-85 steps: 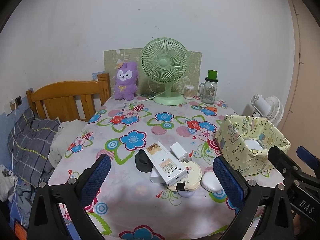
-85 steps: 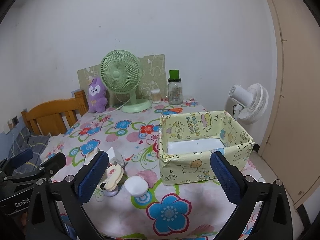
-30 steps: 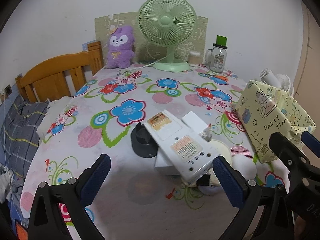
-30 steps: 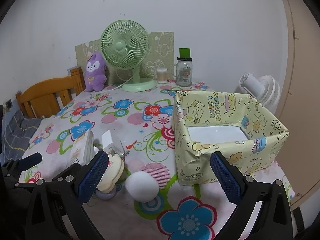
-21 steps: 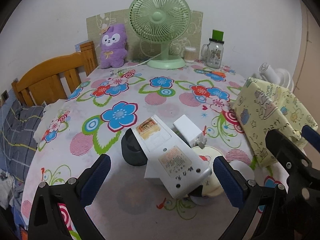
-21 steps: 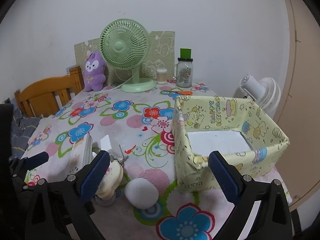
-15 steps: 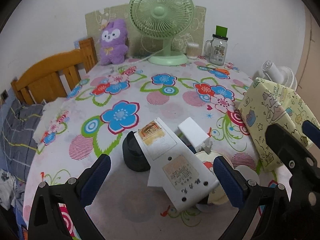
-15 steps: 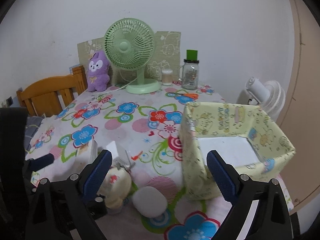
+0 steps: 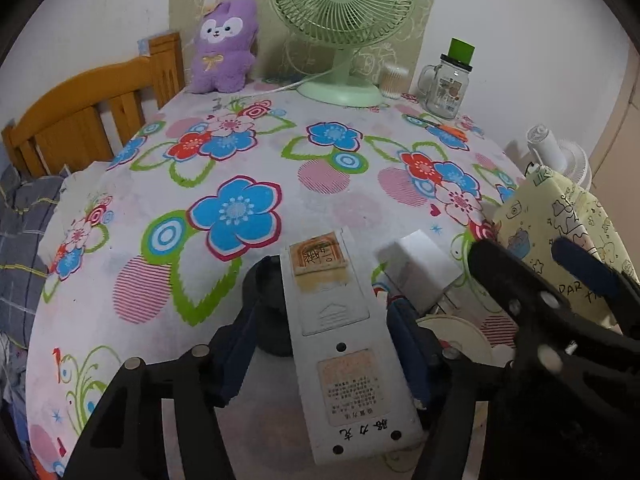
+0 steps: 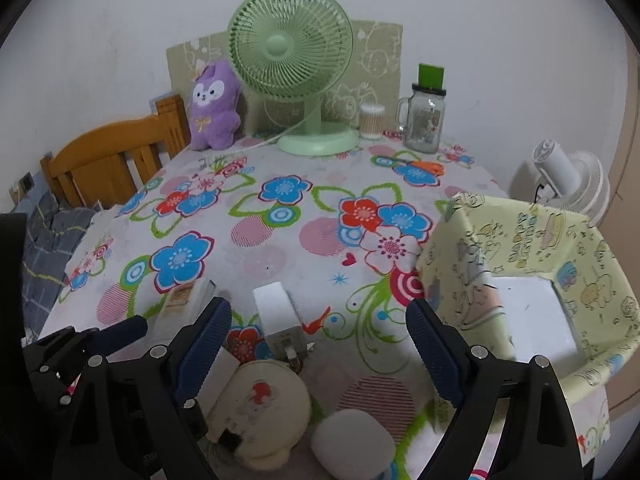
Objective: Organize rigid objects
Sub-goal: 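Grasp the white remote with the left gripper while the right grasps the white block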
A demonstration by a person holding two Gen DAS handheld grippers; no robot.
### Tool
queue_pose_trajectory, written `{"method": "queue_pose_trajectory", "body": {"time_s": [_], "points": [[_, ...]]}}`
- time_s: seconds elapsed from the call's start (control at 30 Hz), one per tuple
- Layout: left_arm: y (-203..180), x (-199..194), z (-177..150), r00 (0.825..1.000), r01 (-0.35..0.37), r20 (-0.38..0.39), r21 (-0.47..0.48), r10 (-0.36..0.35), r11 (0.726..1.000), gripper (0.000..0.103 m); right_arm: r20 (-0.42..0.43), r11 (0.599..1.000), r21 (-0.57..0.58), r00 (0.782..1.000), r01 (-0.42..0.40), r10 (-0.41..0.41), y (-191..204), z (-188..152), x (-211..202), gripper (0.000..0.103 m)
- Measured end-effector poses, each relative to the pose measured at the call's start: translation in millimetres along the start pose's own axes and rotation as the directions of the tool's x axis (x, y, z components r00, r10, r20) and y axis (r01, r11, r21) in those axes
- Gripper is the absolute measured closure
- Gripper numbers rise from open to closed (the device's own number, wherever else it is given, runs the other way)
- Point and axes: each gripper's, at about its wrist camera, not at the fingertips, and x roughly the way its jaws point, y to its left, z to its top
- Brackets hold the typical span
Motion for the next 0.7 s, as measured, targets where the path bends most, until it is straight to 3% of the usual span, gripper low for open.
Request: {"method": "queue_pose_trajectory", "body": {"time_s": [0.1,0.23,0.5,0.57,0.7], "points": [[-0.1,3.0,3.5,1.0,0.0,-0.001,0.002,0.0,1.0,0.041,-0.018,1.0,-0.002,1.0,-0.004,0.004,2.0,3.9,8.3,0.014],[0.4,9.5,5.6,0.999,0.042,-0.029,-0.003,-0.042,0.999,0.057,-0.081,0.998,0.028,0.995,-0.047,0.049,1.8,6.0,23.0,0.017],[-0.8,19.4,5.8,0.998,0.049,-0.035,0.03,-0.048,0.998,0.058,-0.179,0.997,0.042,0.982,-0.062,0.068,8.3,2.4,50.8,0.029],[-1.6,20.0,6.2,0.999,0.044,-0.029,0.044,-0.043,0.998,0.058,-0.209,0.997,0.048,0.976,-0.057,0.066,9.9,0.9,58.5,0.039],[-2.3,24.9,6.7,0.999,0.033,-0.038,0.051,-0.031,0.998,0.058,-0.229,0.997,0.046,0.971,-0.06,0.069,14.1,-0.3,68.1,0.048]]}}
